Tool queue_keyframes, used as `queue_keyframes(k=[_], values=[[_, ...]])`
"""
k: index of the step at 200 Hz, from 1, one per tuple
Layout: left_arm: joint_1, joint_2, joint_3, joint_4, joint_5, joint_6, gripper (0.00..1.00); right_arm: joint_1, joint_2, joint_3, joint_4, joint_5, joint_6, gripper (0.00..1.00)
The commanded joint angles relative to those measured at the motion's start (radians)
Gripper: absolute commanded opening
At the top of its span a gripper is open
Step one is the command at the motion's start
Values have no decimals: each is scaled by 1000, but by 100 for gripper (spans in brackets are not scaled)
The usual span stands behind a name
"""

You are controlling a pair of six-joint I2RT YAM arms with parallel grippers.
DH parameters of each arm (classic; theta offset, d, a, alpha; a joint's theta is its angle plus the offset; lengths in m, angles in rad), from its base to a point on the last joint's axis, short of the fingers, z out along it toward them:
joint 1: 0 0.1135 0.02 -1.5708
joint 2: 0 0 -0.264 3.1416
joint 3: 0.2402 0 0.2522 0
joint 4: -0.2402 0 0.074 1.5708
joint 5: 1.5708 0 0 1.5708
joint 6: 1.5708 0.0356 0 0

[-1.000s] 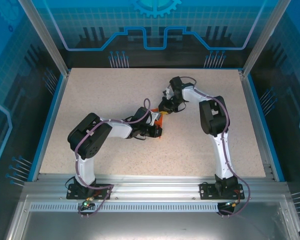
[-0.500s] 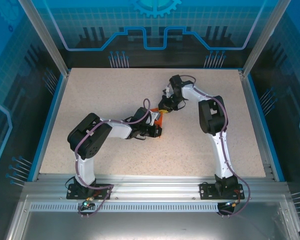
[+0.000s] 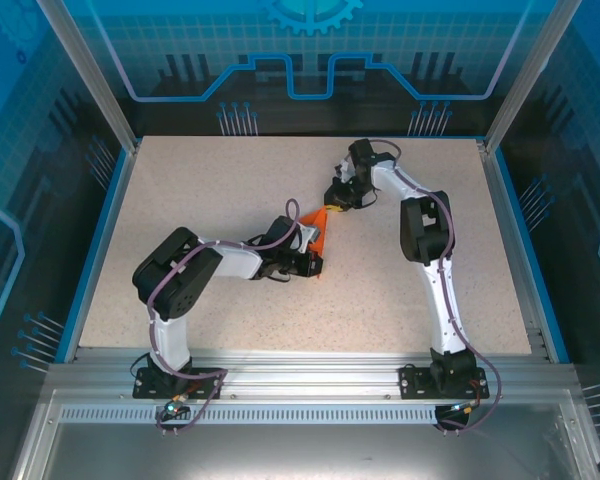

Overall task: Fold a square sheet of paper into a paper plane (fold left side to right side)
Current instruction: Fold the wing for the fifth time at the center of the table, then turn over the paper plane at the center of the table.

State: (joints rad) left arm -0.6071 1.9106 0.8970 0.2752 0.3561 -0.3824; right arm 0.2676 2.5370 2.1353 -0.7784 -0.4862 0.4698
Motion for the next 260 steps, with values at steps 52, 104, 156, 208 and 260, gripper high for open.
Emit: queue_keyframes(k=[52,104,156,208,260], values=[[-14,-19,-38,-114,17,16,7,-54,-240,-199,125,65,-43,17],[-14,-72,-23,-122,48,4,23,-57,-531,-604,275,35,-34,30],[-4,-311,-35,-155,66,-22,44,-40,-747,-838,281,87,-38,45],[12,-610,-140,-265,-293,-47,63,154,-759,-837,175,303,3,60],[13,-734,-185,-369,-480,-53,69,276,-554,-663,76,456,60,61]])
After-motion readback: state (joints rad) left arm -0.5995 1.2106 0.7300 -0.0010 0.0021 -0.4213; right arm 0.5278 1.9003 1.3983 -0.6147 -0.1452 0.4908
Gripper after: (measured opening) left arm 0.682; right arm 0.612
